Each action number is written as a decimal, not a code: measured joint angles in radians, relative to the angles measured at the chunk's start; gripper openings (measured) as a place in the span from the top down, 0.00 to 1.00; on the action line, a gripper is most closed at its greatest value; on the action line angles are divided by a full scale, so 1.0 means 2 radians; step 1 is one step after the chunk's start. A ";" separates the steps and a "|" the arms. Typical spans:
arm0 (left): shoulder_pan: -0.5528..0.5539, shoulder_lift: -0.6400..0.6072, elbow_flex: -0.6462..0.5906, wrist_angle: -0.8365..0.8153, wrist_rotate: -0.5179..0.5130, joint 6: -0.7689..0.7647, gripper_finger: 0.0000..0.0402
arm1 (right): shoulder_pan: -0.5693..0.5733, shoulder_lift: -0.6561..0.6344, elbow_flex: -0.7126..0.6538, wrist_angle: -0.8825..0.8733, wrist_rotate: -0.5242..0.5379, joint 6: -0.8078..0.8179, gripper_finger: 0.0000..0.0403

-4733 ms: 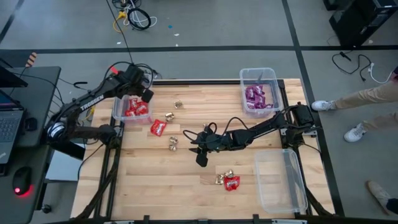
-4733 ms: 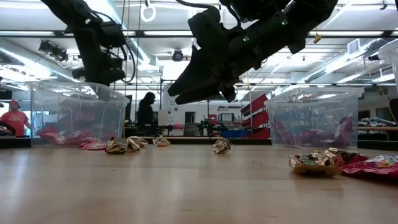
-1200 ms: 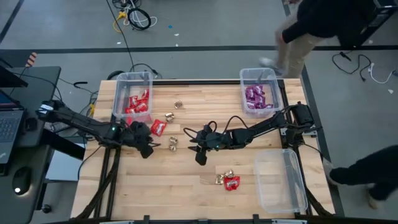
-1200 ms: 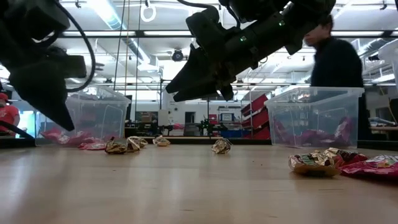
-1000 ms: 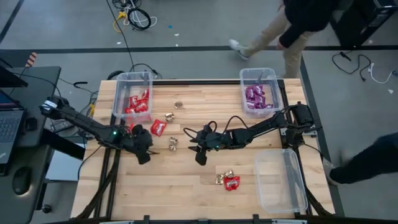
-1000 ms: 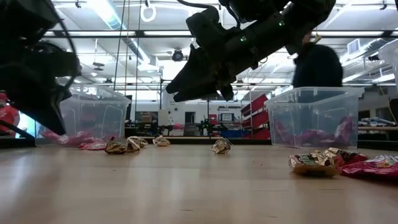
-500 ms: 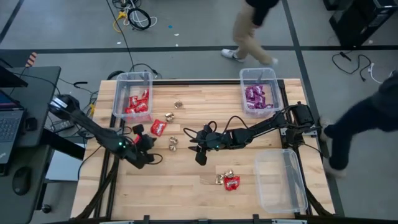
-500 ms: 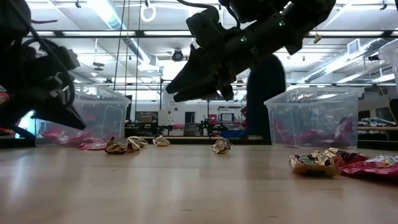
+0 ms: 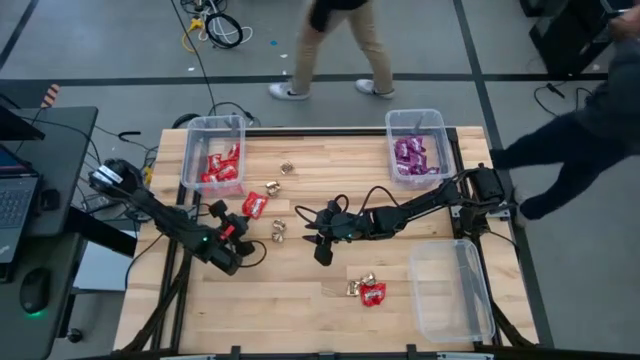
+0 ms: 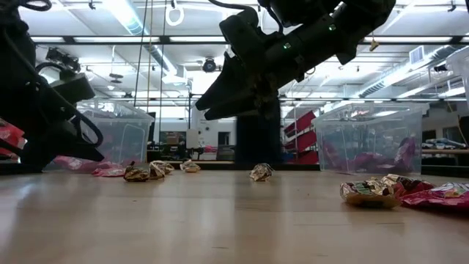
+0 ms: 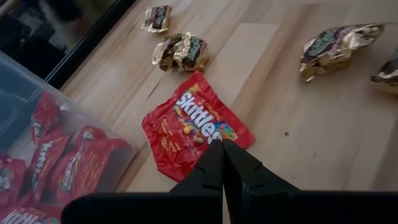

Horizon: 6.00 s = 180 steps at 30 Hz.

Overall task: Sort candy
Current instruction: Put the red candy into the top left transparent bin

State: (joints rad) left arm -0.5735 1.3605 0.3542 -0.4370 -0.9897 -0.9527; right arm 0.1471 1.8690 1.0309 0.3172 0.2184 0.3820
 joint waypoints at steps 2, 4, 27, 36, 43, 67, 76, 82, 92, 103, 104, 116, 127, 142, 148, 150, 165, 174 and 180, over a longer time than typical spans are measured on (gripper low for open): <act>0.000 0.009 0.000 0.002 -0.006 -0.003 1.00 | 0.000 0.000 0.000 0.000 0.000 0.000 0.63; 0.002 0.019 0.000 0.009 -0.008 -0.002 1.00 | 0.000 0.000 0.000 0.000 0.000 0.000 0.63; 0.003 0.066 0.000 0.075 -0.004 -0.092 1.00 | 0.000 0.000 0.000 0.001 0.000 0.000 0.63; 0.042 0.066 0.000 0.078 -0.023 -0.090 1.00 | 0.000 0.000 0.000 0.001 0.000 -0.006 0.63; 0.070 0.066 0.000 0.076 0.010 -0.088 1.00 | 0.000 0.000 0.000 0.001 0.000 -0.006 0.63; 0.021 -0.002 0.069 -0.041 0.259 -0.036 1.00 | 0.002 0.000 0.000 0.001 0.000 -0.006 0.63; 0.020 -0.050 0.084 -0.068 0.346 -0.012 1.00 | 0.003 0.000 0.000 0.001 0.000 -0.008 0.63; 0.020 -0.068 0.085 -0.065 0.359 -0.033 1.00 | 0.003 0.000 0.000 0.002 0.000 -0.009 0.63; 0.038 -0.093 0.085 -0.073 0.327 -0.105 1.00 | 0.003 0.000 0.000 0.002 0.000 -0.008 0.63; 0.054 -0.093 0.085 -0.157 0.310 -0.157 0.88 | 0.003 0.000 0.000 0.002 0.000 -0.004 0.63; 0.054 -0.093 0.085 -0.157 0.310 -0.157 0.86 | 0.003 0.000 0.000 0.002 0.000 -0.005 0.63; 0.054 -0.092 0.073 -0.151 0.311 -0.182 0.66 | 0.003 0.000 0.000 0.002 0.000 -0.005 0.63; 0.054 -0.092 0.039 -0.097 0.315 -0.188 0.63 | 0.003 0.000 0.000 0.002 0.000 -0.005 0.63; 0.054 -0.092 0.033 -0.092 0.316 -0.182 0.72 | 0.003 0.000 0.000 0.002 0.000 -0.005 0.63; 0.054 -0.092 0.033 -0.091 0.320 -0.161 0.91 | 0.003 0.000 0.000 0.002 0.000 -0.008 0.63; 0.054 -0.092 0.033 -0.090 0.321 -0.154 0.97 | 0.003 0.000 0.000 0.002 0.000 -0.009 0.63; 0.053 -0.091 0.126 -0.117 0.327 -0.062 1.00 | 0.003 0.000 0.000 0.002 0.000 -0.013 0.63; 0.024 -0.091 0.242 -0.229 0.260 -0.010 1.00 | 0.003 0.000 0.000 -0.001 0.000 -0.023 0.63; 0.016 -0.091 0.338 -0.406 0.161 -0.030 1.00 | 0.002 0.000 0.000 -0.001 0.000 -0.023 0.63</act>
State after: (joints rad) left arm -0.5424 1.1778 1.0296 -1.2493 -0.6687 -1.0133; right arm 0.1501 1.8690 1.0306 0.3149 0.2184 0.3361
